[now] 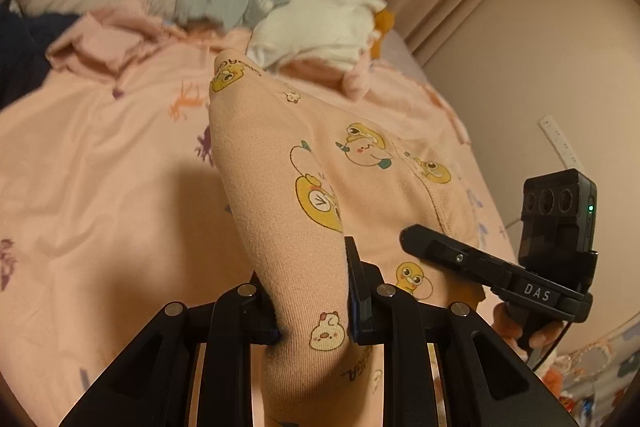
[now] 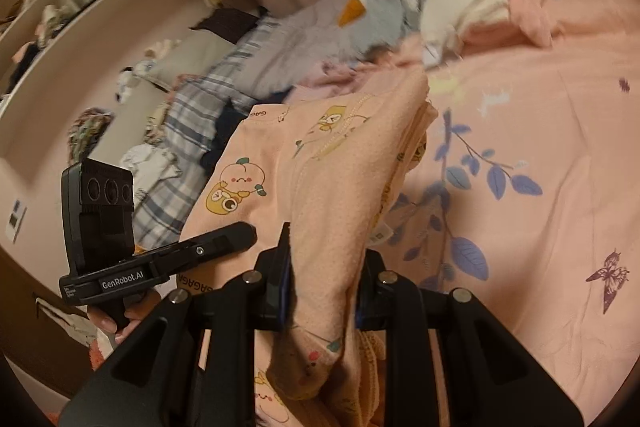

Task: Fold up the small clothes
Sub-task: 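Lift the gripped shirt edge with both tools and fold it over the shirt, then lower the folded edge onto the shirt and open both tools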

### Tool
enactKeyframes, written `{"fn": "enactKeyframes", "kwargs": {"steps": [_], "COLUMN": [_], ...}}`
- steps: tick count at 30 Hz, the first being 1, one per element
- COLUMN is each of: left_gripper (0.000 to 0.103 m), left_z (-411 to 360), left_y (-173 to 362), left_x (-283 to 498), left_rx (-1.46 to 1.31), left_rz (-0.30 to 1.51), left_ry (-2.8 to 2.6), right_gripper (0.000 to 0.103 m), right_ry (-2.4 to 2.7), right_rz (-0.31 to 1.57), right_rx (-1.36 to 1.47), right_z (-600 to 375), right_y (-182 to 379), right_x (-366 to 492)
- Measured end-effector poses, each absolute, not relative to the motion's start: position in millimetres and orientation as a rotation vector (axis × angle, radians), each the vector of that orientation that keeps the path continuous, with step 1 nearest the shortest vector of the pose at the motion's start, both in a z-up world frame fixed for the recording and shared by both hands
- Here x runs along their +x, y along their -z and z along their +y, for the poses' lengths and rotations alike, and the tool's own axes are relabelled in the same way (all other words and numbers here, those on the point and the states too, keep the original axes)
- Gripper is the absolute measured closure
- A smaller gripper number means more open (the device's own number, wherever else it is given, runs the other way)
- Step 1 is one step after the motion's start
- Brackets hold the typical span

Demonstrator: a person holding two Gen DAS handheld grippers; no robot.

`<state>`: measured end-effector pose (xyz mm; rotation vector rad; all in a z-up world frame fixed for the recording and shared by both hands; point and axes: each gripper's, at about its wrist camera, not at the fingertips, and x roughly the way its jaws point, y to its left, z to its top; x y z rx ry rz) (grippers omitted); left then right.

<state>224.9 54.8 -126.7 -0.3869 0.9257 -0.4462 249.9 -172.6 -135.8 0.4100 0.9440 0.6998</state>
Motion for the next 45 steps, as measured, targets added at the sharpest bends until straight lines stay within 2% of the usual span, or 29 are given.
{"fn": "enactKeyframes", "kwargs": {"steps": [6,12,13,17,21,24,25,28,31,36,37,41,44,45], "left_gripper": [0.081,0.079,0.075,0.073,0.068,0.068,0.070,0.074,0.074,0.074,0.074,0.074,0.074,0.074], "left_z": [56,59,63,79,93,112,116,114,94,62,60,65,71,70], "left_y": [185,240,243,246,225,190,178,158,160,215,226,225,210,204], "left_x": [264,268,266,265,257,239,234,228,228,251,255,251,237,228], "left_rx": [-0.379,-0.363,-0.385,-0.467,-0.407,-0.320,-0.294,-0.282,-0.243,-0.199,-0.197,-0.187,-0.207,-0.201], "left_rz": [1.019,1.090,1.078,1.089,1.112,0.994,0.956,0.910,0.901,1.039,1.054,1.025,1.010,0.990], "left_ry": [0.412,0.382,0.391,0.427,0.334,0.180,0.134,0.122,0.166,0.167,0.152,0.169,0.118,0.113], "right_gripper": [0.080,0.078,0.078,0.078,0.068,0.072,0.080,0.092,0.094,0.094,0.100,0.103,0.103,0.097], "right_ry": [-0.656,-0.618,-0.620,-0.655,-0.618,-0.553,-0.542,-0.532,-0.576,-0.587,-0.547,-0.530,-0.505,-0.516], "right_rz": [1.070,1.179,1.174,1.134,1.166,1.122,1.089,1.004,0.967,1.076,1.095,1.125,1.108,1.087], "right_rx": [0.441,0.386,0.398,0.397,0.340,0.274,0.246,0.210,0.222,0.167,0.151,0.328,0.280,0.252], "right_z": [-165,-155,-158,-163,-167,-179,-182,-183,-170,-143,-143,-173,-176,-174], "right_y": [202,261,267,271,256,233,224,195,183,223,233,262,247,239], "right_x": [291,302,303,301,299,294,291,288,293,295,296,307,300,293]}}
